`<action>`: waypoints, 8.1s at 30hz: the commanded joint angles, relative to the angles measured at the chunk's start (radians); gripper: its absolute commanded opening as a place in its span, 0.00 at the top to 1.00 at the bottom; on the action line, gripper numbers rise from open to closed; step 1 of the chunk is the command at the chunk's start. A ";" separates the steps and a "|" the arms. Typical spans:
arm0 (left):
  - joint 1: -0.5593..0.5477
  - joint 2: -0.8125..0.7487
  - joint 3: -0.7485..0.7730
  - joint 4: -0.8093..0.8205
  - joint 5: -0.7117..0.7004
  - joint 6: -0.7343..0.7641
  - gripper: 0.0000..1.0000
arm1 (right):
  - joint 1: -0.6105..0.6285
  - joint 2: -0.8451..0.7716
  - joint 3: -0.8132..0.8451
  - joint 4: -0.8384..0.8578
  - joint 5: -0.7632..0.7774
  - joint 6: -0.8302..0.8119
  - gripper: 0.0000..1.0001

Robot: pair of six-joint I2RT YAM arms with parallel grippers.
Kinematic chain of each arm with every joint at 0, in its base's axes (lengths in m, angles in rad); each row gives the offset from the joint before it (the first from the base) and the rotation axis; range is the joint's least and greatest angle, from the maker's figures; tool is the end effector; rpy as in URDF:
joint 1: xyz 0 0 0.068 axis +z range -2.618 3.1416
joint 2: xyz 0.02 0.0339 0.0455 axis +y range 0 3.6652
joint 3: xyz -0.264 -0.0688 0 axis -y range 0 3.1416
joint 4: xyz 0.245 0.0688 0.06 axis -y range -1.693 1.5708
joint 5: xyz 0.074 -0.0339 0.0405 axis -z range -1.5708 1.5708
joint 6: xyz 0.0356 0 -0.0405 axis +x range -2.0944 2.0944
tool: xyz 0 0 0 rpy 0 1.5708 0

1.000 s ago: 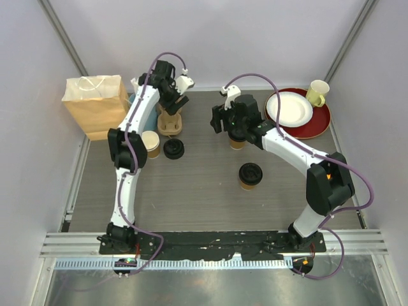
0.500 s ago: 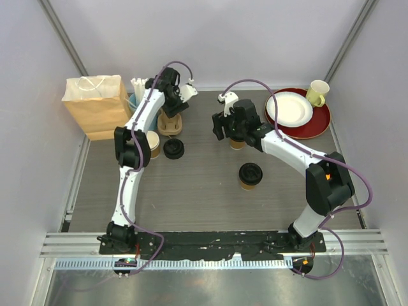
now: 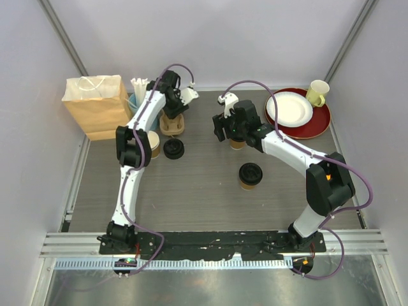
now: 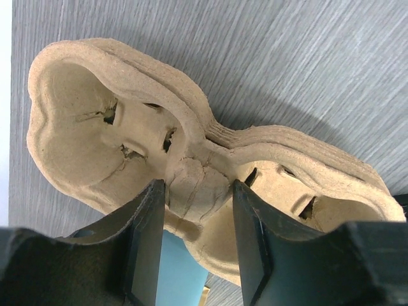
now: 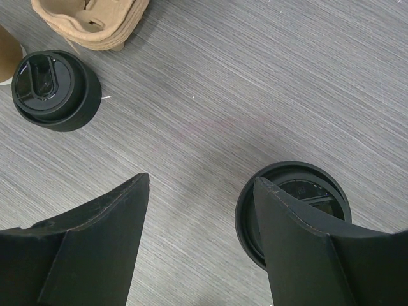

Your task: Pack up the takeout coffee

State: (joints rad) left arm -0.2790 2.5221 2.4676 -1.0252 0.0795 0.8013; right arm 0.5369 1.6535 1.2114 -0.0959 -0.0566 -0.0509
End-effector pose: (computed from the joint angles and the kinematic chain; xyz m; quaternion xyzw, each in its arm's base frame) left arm 0.5130 -0.1499 0.2168 0.5067 0.8263 0.0255 0.2446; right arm 0.3281 0.1976 0.2699 -0.2652 0.8279 0.1426 0.4731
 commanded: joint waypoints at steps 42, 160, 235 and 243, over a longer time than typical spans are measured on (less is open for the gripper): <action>-0.058 -0.246 -0.216 -0.191 0.174 0.111 0.41 | 0.003 -0.037 0.011 0.001 -0.012 -0.001 0.27; -0.465 -1.062 -0.972 -0.079 0.051 -0.031 1.00 | -0.019 -0.405 -0.105 0.013 -0.088 0.151 0.26; 0.565 -0.864 -0.403 -0.422 0.665 0.767 0.16 | 0.382 0.169 0.135 -0.321 -0.141 -0.480 0.68; 0.480 -0.755 -0.313 -0.289 0.611 0.685 0.08 | 0.376 0.183 0.132 -0.321 -0.138 -0.475 0.68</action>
State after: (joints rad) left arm 0.2348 1.7164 2.0647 -1.3216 0.7052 1.5013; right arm 0.9150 1.8652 1.3411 -0.4419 -0.2031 -0.5415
